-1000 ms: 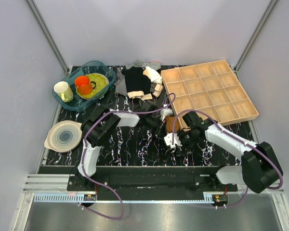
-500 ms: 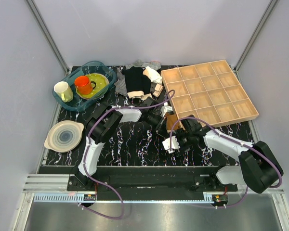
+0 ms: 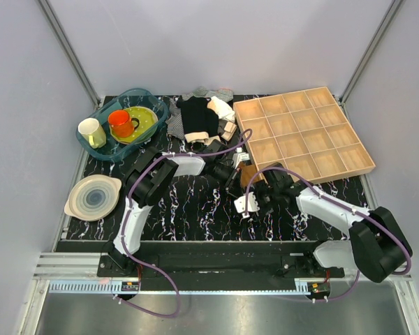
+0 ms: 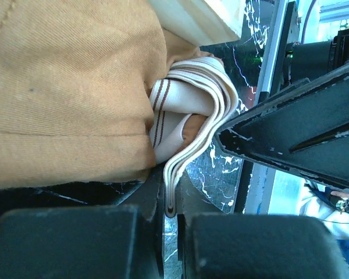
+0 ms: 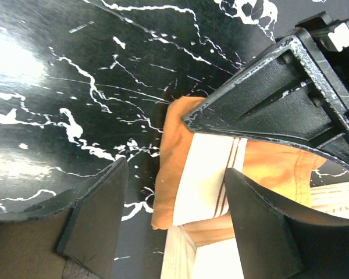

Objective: Roll the underwear
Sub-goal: Roll the underwear to the center of the board.

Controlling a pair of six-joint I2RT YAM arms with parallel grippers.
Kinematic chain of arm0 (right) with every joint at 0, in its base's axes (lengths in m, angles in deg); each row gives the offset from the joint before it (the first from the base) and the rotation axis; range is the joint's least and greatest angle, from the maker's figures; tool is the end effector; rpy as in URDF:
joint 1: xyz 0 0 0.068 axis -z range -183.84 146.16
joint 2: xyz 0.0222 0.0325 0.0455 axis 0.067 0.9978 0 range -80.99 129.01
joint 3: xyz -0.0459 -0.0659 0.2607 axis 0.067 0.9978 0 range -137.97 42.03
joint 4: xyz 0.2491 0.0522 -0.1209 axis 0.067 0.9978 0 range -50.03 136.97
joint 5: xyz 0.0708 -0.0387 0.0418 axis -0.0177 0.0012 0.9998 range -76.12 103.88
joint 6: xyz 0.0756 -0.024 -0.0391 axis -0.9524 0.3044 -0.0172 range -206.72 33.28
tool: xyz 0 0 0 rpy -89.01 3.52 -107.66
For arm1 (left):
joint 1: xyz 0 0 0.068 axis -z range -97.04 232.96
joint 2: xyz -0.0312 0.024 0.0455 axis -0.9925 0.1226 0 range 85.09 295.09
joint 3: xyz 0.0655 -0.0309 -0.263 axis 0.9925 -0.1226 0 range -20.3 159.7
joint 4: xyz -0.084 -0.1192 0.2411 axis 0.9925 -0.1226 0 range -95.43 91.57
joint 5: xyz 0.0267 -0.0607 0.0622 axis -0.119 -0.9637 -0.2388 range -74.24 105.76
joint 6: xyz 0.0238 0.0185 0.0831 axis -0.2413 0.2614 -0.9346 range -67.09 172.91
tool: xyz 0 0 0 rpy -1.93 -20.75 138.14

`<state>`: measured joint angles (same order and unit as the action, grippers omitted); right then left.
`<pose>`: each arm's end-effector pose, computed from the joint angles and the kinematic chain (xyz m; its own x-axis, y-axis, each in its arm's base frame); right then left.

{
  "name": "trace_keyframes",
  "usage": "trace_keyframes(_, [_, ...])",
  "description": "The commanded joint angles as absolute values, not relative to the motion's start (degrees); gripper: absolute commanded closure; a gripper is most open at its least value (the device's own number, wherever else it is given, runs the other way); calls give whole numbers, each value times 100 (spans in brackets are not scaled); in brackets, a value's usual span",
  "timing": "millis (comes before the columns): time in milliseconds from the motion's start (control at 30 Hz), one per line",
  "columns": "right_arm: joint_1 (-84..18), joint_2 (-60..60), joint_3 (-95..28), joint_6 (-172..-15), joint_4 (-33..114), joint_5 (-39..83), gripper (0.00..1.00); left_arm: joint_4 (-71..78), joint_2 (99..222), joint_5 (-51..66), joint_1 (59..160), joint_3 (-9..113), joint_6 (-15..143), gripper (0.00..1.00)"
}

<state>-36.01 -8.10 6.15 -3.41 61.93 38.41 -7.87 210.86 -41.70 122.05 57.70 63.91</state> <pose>0.2081 0.1694 0.1286 0.5766 -0.7047 -0.4134 -0.7979 -0.3767 -0.4707 0.3159 -0.3421 0.0728 -0.7728 0.4957 -0.3963 0.5562 0.2285 -0.7990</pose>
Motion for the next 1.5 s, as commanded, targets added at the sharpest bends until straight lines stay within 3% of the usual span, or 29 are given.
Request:
trace_keyframes(0, [-3610,-629,652,-200,5668,3463,24,-942,21262,-4164,12172,5924,6389,100])
trace_keyframes(233, [-3601,30,766,-173,5166,3041,28,-776,21262,-4251,12154,5916,6556,97])
trace_keyframes(300, [-3601,136,784,-164,5157,2988,31,-583,21201,-4243,12128,5855,6696,91])
trace_keyframes(367, [-3610,251,784,-208,5175,2952,41,-163,21104,-4234,12058,5679,6863,85])
trace_keyframes(467, [-3610,400,670,-340,5412,2917,58,871,20683,-4050,11892,5135,7372,65])
trace_keyframes(500, [-3601,426,591,-375,5508,2934,62,1156,20551,-3928,11838,4951,7652,59])
trace_keyframes(633, [-3531,427,345,-533,6218,3381,68,2168,19674,-3558,11584,3985,7919,46])
trace_keyframes(933, [-3470,970,-1131,-1034,8327,4892,71,3951,18020,-2468,11398,1807,7463,43])
trace_keyframes(1167, [-3364,1762,-2019,-1307,9278,5457,72,6621,16508,-2020,11591,-365,6611,39])
trace_keyframes(1233, [-3285,2025,-2239,-1351,9550,5579,72,6661,16184,-1949,11819,-544,5882,36])
trace_keyframes(1467, [-2925,2606,-2617,-1456,10044,5984,72,4474,16137,-1229,13199,263,3781,32])
